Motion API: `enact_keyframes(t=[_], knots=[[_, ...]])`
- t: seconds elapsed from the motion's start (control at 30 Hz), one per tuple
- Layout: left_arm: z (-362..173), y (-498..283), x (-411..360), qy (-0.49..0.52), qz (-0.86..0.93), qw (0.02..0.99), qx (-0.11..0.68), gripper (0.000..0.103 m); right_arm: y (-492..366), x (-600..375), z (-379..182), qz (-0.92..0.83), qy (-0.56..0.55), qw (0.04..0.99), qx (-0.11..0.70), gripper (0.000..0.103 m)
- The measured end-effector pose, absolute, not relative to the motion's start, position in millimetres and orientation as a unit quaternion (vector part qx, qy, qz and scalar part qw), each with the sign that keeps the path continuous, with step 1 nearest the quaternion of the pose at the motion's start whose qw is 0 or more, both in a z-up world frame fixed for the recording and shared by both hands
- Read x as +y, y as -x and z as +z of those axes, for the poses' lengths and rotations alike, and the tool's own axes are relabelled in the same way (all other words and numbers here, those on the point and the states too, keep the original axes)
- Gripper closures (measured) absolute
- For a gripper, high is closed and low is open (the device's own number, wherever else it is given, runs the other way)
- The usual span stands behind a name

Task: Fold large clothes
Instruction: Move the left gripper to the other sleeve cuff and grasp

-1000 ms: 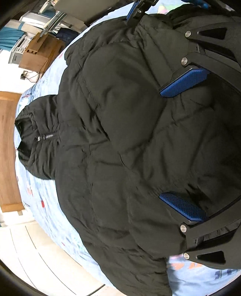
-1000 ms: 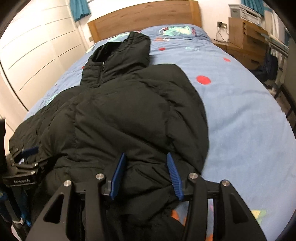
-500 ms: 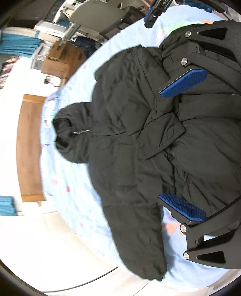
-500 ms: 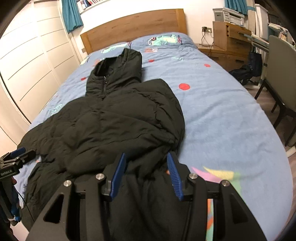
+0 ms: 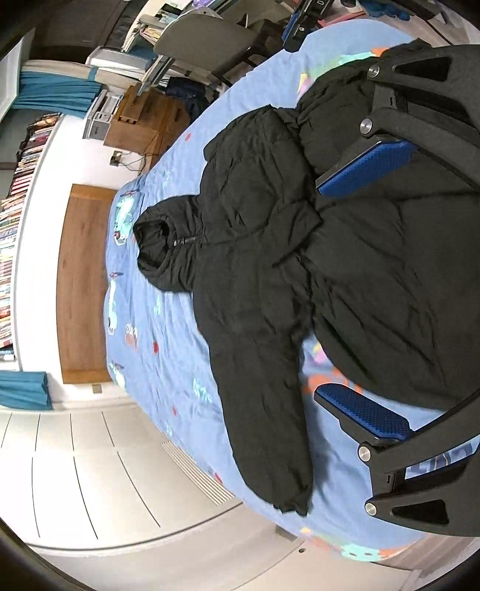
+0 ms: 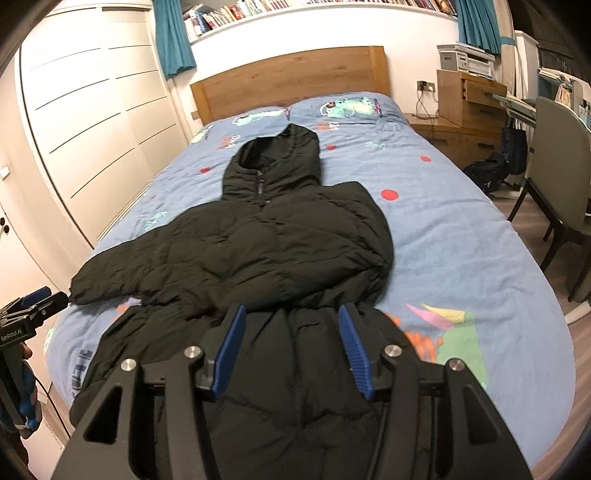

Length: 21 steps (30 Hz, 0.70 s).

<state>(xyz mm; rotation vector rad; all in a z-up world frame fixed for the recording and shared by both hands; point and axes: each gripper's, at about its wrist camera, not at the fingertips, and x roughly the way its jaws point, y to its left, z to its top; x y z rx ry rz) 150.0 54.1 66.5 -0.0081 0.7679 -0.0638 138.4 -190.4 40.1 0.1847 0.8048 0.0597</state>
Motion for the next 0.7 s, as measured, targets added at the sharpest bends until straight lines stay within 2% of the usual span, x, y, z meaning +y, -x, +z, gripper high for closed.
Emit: enact_keyframes(t=[0.3,0.7], knots=[[59,-126,109,0.035,-0.017,0.924,0.381,0.003,-129,-163,48,0.035,-0.093,0.915,0.39,0.052],[18,-126,189,0.071,0.027,0.91,0.409,0.003,-146,-125,32,0.041,-0.07,0.908,0.41,0.052]])
